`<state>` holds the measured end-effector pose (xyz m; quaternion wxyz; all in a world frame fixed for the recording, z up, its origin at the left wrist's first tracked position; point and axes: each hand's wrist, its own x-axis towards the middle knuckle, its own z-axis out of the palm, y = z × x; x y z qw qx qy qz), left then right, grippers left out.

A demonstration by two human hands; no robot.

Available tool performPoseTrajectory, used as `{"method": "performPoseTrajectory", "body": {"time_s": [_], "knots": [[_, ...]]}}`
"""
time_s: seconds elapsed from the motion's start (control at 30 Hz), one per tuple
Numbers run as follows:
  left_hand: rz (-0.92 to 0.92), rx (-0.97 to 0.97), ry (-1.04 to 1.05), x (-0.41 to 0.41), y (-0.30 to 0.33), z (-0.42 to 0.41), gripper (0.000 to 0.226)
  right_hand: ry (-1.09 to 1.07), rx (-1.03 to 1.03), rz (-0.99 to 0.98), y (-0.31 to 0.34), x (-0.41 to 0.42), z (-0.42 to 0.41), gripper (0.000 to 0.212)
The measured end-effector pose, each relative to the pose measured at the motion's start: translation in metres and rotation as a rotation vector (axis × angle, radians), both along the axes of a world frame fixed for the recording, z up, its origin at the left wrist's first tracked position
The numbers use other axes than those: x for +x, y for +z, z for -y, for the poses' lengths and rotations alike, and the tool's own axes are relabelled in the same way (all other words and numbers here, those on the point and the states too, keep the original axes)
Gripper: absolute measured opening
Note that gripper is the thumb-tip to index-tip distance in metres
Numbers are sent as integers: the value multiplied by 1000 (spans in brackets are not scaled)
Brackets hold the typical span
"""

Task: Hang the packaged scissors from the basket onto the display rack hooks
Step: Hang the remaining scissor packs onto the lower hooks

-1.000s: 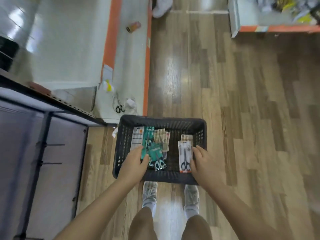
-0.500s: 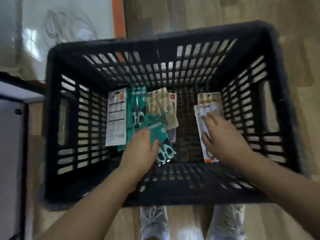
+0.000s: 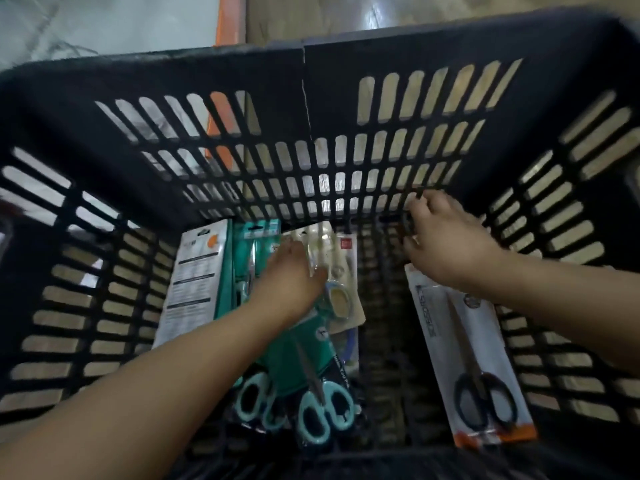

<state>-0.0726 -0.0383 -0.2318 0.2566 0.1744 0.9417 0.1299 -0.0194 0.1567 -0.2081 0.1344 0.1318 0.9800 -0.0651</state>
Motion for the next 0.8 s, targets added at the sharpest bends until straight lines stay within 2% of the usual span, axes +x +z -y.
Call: {"method": "performPoseTrajectory", "body": {"time_s": [0.1,0.23,0.37,0.47,0.53,0.8], "knots": [[53,8,49,8,-12,-7,45,-12,6,66,-12,18,8,57],[-31,-79,60,17,-22,-9,48,-36,4,226,-31,47,19,75],[21,-176,156,11,-22,-14,72,-217,-71,400,-43,59,12,93],[39,-259,172,6,-26,-20,88,-352,-120,392,-44,55,6,105],[29,-277,175,5,-28,-21,92,-389,-135,380,-45,52,5,111],[-33,-40,176,13,-33,-18,88,-239,-127,336,-44,53,14,97]]}}
